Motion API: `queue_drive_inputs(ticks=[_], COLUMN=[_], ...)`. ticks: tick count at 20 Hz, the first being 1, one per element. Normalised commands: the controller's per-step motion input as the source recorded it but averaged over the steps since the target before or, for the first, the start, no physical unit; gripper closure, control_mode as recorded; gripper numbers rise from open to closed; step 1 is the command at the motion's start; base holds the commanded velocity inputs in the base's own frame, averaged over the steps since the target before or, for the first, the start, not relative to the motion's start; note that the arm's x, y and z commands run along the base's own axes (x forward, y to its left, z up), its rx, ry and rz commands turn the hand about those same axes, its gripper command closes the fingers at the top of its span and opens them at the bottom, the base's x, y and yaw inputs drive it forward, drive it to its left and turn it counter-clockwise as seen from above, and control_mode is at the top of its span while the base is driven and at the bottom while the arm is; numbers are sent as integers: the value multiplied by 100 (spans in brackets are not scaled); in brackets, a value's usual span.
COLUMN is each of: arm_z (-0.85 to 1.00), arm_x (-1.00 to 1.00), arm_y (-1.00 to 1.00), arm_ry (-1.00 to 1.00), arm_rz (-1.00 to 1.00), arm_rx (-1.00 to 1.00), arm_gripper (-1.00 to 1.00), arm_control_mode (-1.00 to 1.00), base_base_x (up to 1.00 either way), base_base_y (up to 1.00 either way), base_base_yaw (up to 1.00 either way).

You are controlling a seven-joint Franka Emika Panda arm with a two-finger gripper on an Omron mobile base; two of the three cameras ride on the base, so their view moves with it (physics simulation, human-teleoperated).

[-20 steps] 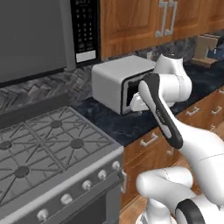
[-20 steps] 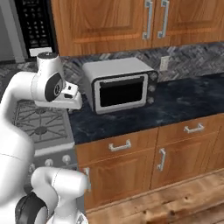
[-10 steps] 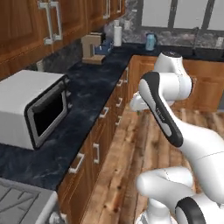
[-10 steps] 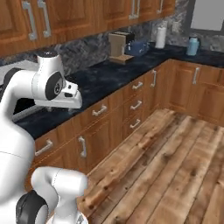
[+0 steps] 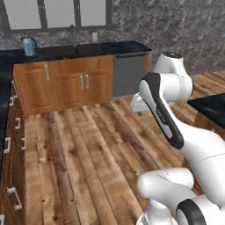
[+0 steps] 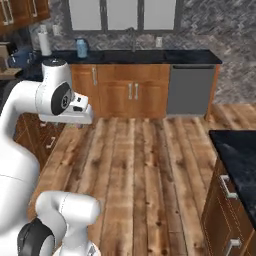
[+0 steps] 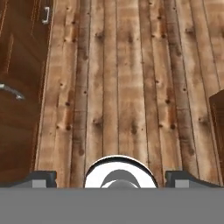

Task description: Navigate to the stand mixer.

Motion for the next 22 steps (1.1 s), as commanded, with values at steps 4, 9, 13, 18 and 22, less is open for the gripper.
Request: queue_drive_inputs(ticks=[4,9,13,18,22], arm_z=[0,0,0,0,0], arm_x=[0,0,0,0,0], arm_y=[0,0,0,0,0], arm_ry=[0,0,0,0,0], arm_rz=[0,0,0,0,0], arm_rx=[0,0,0,0,0], arm_gripper=[-100,-100,-100,-100,-100], arm_control_mode=[100,100,100,100,100], base_base_x=[5,8,32,73,77], base_base_y=[-43,-29,-8,0,0], base_base_yaw=[-95,-96,-91,-79,-77])
